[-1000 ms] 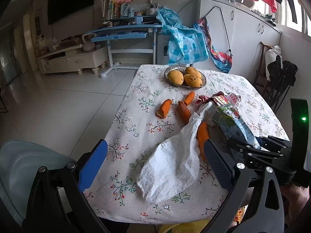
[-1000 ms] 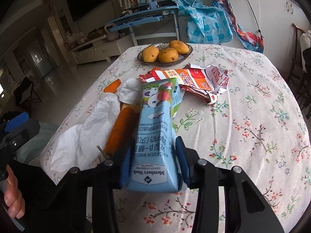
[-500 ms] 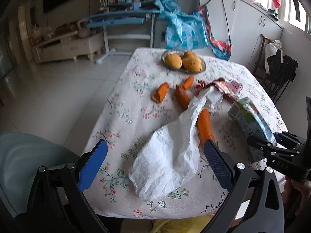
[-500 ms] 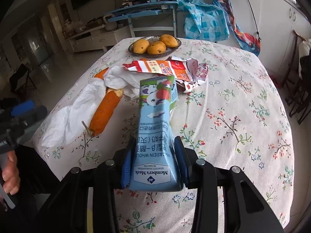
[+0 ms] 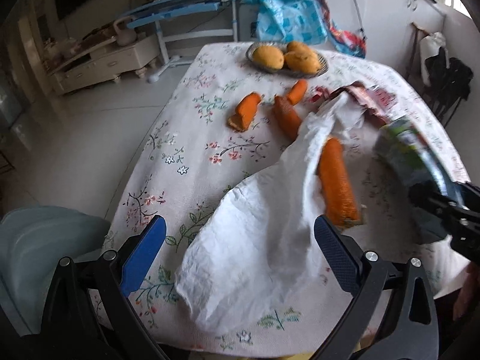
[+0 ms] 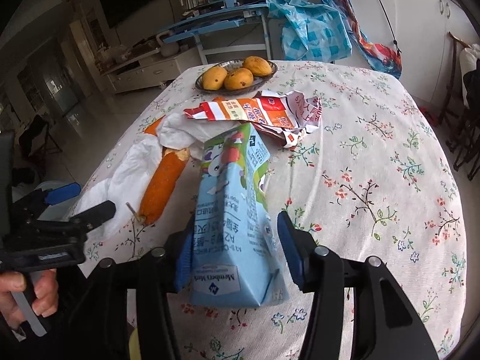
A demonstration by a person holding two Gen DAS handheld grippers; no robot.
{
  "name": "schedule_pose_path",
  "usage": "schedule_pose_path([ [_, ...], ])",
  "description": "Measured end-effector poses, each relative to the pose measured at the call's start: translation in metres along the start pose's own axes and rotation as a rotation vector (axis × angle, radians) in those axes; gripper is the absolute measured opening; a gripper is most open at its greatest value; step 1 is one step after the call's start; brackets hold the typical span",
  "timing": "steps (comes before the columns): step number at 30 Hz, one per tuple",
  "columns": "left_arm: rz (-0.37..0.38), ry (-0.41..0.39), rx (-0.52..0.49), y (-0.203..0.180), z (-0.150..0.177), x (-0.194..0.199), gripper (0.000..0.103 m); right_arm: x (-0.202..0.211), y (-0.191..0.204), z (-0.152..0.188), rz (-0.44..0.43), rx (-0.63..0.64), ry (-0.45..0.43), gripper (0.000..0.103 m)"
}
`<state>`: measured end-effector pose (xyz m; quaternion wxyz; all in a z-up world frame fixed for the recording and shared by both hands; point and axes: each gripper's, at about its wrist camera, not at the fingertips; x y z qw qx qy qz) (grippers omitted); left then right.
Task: Collect trash
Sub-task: 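Grasp the white plastic bag with left gripper while right gripper lifts the carton, then carry carton and bag down to the yellow bucket and open both grippers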
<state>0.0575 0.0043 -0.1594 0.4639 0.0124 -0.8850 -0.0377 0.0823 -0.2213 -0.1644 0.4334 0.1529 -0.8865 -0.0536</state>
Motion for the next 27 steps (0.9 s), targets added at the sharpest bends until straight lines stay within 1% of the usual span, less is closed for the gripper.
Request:
schedule_pose_path([
  [2,-0.024,0.019,-0.009,-0.003,-0.002,-0.008,0.096,-0.002,-0.002,-0.001,-0.004,-0.012,0.001,0.051],
  [4,-0.015,0.023,0.006,-0.004,-0.004,-0.013,0.096,-0.003,-0.003,-0.001,-0.008,-0.019,0.001,0.051],
  [6,0.004,0.026,0.015,-0.004,-0.006,-0.014,0.091,-0.005,-0.003,-0.001,-0.011,-0.011,0.01,0.049],
  [7,0.01,0.015,0.006,-0.006,-0.006,-0.013,0.081,-0.006,-0.002,0.0,-0.012,-0.007,0.015,0.043],
  [8,0.017,0.009,-0.002,-0.007,-0.007,-0.012,0.069,-0.008,-0.002,0.0,-0.013,-0.002,0.024,0.041],
  [9,0.029,0.002,-0.013,-0.009,-0.007,-0.011,0.062,-0.009,-0.002,0.0,-0.013,0.001,0.024,0.039],
  [10,0.048,-0.007,-0.026,-0.012,-0.007,-0.009,0.048,-0.009,-0.002,0.0,-0.017,0.0,0.022,0.039],
  [11,0.062,-0.01,-0.033,-0.013,-0.008,-0.007,0.031,-0.009,-0.003,0.0,-0.024,-0.002,0.021,0.039],
  [12,0.076,-0.01,-0.035,-0.014,-0.008,-0.006,0.022,-0.008,-0.003,0.001,-0.03,-0.006,0.019,0.039],
  [13,0.099,-0.006,-0.029,-0.013,-0.008,-0.006,0.009,-0.007,-0.004,0.001,-0.038,-0.014,0.016,0.039],
  [16,0.163,-0.026,0.034,-0.004,-0.01,0.002,0.006,-0.003,-0.013,0.002,-0.108,-0.081,0.006,0.037],
  [19,0.211,-0.116,0.067,0.003,-0.012,0.022,0.006,0.003,-0.024,0.003,-0.185,-0.163,-0.012,0.036],
  [21,0.235,-0.175,0.065,0.002,-0.012,0.036,0.006,0.008,-0.031,0.004,-0.24,-0.213,-0.029,0.036],
  [23,0.253,-0.22,0.058,0.001,-0.01,0.047,0.006,0.012,-0.033,0.003,-0.267,-0.241,-0.042,0.035],
  [24,0.267,-0.239,0.052,0.0,-0.01,0.053,0.006,0.014,-0.036,0.004,-0.292,-0.262,-0.052,0.035],
  [27,0.295,-0.276,0.045,0.0,-0.008,0.063,0.006,0.019,-0.039,0.005,-0.323,-0.293,-0.07,0.034],
])
Point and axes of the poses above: each gripper's, at about its wrist camera, not at the fingertips, and x roughly against the way its jaws point, y to its left, z to its underside, and after that the axes turned 2 degrees about -x, right-handed
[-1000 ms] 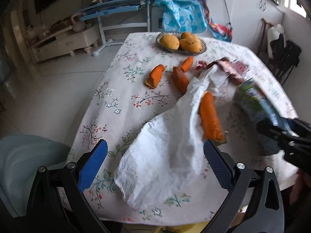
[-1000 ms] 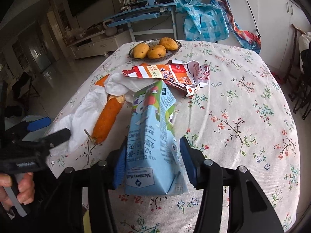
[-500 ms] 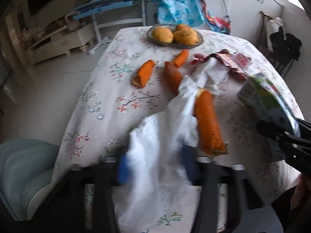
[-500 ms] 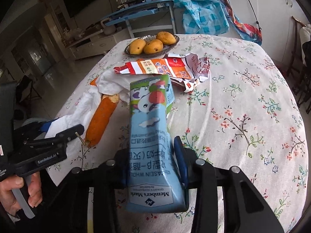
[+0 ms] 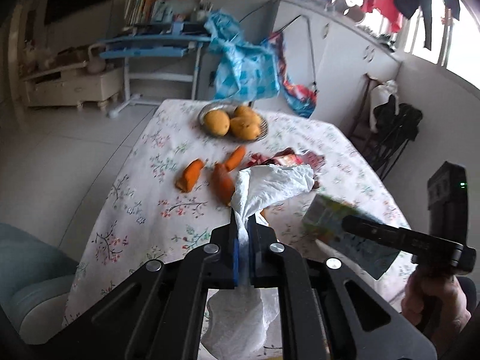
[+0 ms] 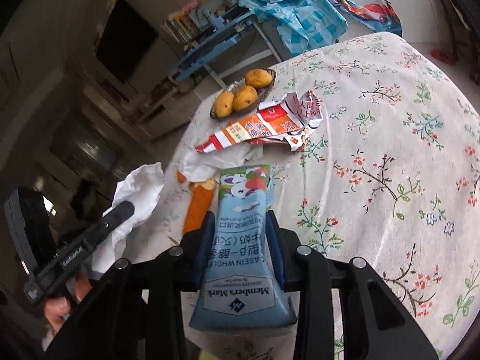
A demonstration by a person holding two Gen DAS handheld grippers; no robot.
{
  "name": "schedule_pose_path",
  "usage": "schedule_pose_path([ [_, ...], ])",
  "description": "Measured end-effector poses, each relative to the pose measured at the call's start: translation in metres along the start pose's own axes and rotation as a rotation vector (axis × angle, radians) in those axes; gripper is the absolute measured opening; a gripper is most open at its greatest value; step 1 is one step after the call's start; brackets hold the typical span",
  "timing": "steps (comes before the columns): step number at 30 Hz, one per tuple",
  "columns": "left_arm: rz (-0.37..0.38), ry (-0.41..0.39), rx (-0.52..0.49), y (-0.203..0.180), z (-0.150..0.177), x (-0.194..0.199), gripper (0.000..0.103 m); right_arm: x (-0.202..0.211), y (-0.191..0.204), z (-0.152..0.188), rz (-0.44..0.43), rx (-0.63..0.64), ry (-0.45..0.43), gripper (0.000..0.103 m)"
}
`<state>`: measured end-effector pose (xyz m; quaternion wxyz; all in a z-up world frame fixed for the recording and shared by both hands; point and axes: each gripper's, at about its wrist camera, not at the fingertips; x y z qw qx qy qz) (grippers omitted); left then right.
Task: Collect trash
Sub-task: 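Carry carton and bag down to the yellow bucket and open both grippers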
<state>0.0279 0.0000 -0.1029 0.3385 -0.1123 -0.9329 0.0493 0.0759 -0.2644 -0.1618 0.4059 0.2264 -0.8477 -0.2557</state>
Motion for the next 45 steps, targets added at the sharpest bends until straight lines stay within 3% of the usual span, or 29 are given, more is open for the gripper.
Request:
schedule_pose_path([
  [6,0.001,-0.032,0.026,0.008,-0.002,0.018,0.006,0.01,-0.003,0.001,-0.022,-0.03,-0.025,0.034],
  [13,-0.013,-0.044,0.073,0.023,0.0,0.033,0.006,-0.014,0.028,0.019,0.21,0.231,0.09,0.033],
  [17,-0.014,-0.072,0.049,0.02,0.001,0.045,0.006,-0.006,0.027,0.021,0.168,0.211,0.07,0.033],
  [23,-0.011,-0.089,0.051,0.022,0.002,0.059,0.006,0.021,0.01,0.016,-0.004,0.043,-0.001,0.033],
  [31,-0.008,-0.09,0.028,0.015,0.014,0.079,0.006,0.044,0.032,0.034,-0.1,0.06,-0.026,0.033],
  [38,-0.005,-0.084,0.005,0.007,0.026,0.093,0.006,0.047,0.061,0.077,-0.128,0.143,0.076,0.033],
  [45,0.0,-0.066,-0.025,-0.004,0.036,0.102,0.006,0.022,0.089,0.135,-0.074,0.293,0.272,0.033],
])
Point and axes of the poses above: each gripper's, at about its wrist camera, not at the fingertips, and x roughly against the way its jaws point, y to its left, z to its underside, and after that the axes turned 2 degrees about -x, right-handed
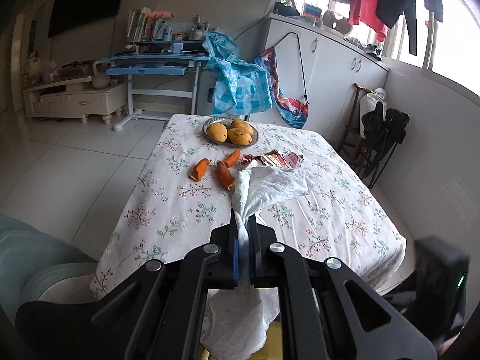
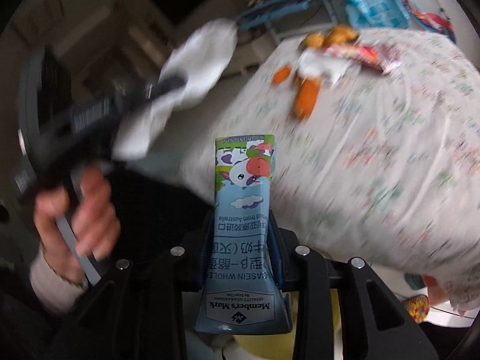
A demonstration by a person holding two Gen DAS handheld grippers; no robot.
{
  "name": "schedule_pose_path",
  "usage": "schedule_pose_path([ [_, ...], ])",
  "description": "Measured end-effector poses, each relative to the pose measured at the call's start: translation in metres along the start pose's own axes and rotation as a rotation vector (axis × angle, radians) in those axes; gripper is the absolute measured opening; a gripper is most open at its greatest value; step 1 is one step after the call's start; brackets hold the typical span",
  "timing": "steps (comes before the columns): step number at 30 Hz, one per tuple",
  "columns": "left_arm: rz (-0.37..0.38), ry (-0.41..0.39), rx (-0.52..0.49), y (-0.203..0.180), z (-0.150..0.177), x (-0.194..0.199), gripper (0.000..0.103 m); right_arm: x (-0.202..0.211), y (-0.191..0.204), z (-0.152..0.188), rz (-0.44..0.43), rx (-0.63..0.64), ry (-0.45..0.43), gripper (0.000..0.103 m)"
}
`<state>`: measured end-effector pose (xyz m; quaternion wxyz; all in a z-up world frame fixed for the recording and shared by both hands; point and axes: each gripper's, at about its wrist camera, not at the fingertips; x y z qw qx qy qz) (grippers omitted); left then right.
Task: Collect trash
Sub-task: 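Carry carton and bag down to the yellow bucket and open both grippers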
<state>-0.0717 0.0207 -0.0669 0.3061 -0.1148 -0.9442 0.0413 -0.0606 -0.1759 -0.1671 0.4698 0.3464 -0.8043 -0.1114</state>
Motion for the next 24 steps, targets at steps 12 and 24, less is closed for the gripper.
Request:
schedule_pose_path([
  [12,0.022,0.082,-0.046,-0.016,0.023,0.002,0.006,-0.03,0.012,0.022,0.131,0.092,0.139,0.059],
  [24,0.037,0.249,-0.164,-0.042,0.056,-0.006,0.006,0.043,-0.061,-0.001,0.222,-0.274,-0.247,0.07],
])
Point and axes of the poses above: each gripper's, at about its wrist camera, not at the fingertips, and x roughly against the way its jaws point, y to its left, z to its underside, and after that the axes turned 2 degrees about -x, right-handed
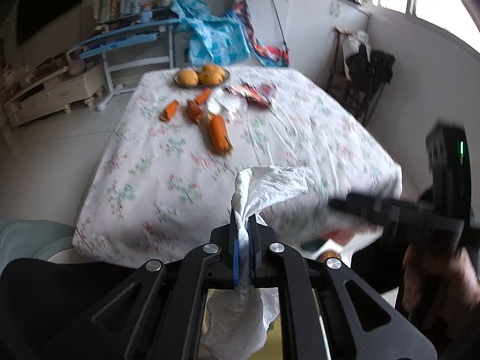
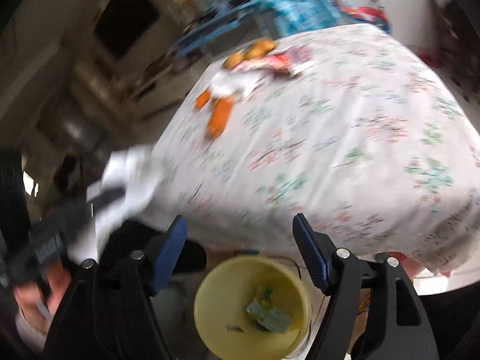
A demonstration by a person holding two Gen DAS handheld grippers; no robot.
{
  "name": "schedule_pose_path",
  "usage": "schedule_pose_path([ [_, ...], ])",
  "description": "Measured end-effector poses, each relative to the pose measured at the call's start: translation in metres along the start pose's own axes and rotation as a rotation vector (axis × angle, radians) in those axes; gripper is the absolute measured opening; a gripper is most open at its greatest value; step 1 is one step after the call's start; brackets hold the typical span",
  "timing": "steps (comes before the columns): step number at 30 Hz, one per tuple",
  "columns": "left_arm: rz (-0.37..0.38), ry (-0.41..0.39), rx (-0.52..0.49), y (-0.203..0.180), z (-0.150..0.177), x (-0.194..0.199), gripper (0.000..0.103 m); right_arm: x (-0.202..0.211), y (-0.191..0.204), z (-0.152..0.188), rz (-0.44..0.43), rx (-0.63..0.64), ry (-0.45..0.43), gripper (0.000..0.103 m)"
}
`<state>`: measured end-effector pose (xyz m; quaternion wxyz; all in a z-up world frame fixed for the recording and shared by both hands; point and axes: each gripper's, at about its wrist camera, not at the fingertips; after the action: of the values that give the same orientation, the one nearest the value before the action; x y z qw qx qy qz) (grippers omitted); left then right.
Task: Collect trash
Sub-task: 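Carry carton and bag down to the yellow bucket and open both grippers, then bring both tools back up over the table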
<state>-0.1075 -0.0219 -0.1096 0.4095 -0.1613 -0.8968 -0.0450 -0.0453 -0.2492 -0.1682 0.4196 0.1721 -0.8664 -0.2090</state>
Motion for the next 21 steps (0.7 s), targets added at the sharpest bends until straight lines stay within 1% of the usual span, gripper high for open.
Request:
schedule_pose_path([
  [3,0.012,0.065,-0.05,-0.01,0.011,-0.004,0.006,0.006,-0.002,-0.006,0.01,-0.034,-0.043,0.071],
  [4,0.027,0.093,-0.069,-0.013,0.015,-0.006,0.01,0.008,-0.003,-0.008,0.012,-0.038,-0.048,0.072],
  [6,0.044,0.15,-0.116,-0.021,0.026,-0.008,0.029,0.008,-0.002,-0.007,0.015,-0.042,-0.047,0.073],
  [7,0.036,0.159,-0.131,-0.023,0.03,-0.007,0.049,0.007,-0.003,-0.007,0.014,-0.042,-0.044,0.073],
  [8,0.025,0.163,-0.148,-0.026,0.033,-0.006,0.065,0.011,-0.004,-0.006,0.013,-0.04,-0.042,0.073],
  [10,0.02,0.155,-0.171,-0.028,0.037,-0.001,0.073,0.008,-0.002,-0.004,0.015,-0.032,-0.042,0.073],
  [11,0.022,0.151,-0.176,-0.029,0.037,0.002,0.076,0.009,-0.001,-0.003,0.016,-0.03,-0.042,0.074],
  [14,0.021,0.126,-0.156,-0.024,0.032,0.007,0.082,0.008,-0.003,-0.001,0.021,-0.028,-0.04,0.074],
  [18,-0.001,0.061,-0.075,-0.008,0.022,0.014,0.083,0.007,-0.004,-0.001,0.028,-0.026,-0.04,0.075],
  [21,-0.021,-0.017,0.011,0.008,0.008,0.023,0.085,0.007,0.0,-0.001,0.045,-0.006,-0.051,0.075],
])
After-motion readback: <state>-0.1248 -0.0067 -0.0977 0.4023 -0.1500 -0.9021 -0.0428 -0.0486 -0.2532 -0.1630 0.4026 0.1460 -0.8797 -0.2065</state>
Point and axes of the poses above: each gripper's, at about its wrist camera, not at the fingertips, and x roughly against the way its jaws point, y to its left, z to its underside, and after that the axes turned 2 degrees about -x, right-handed
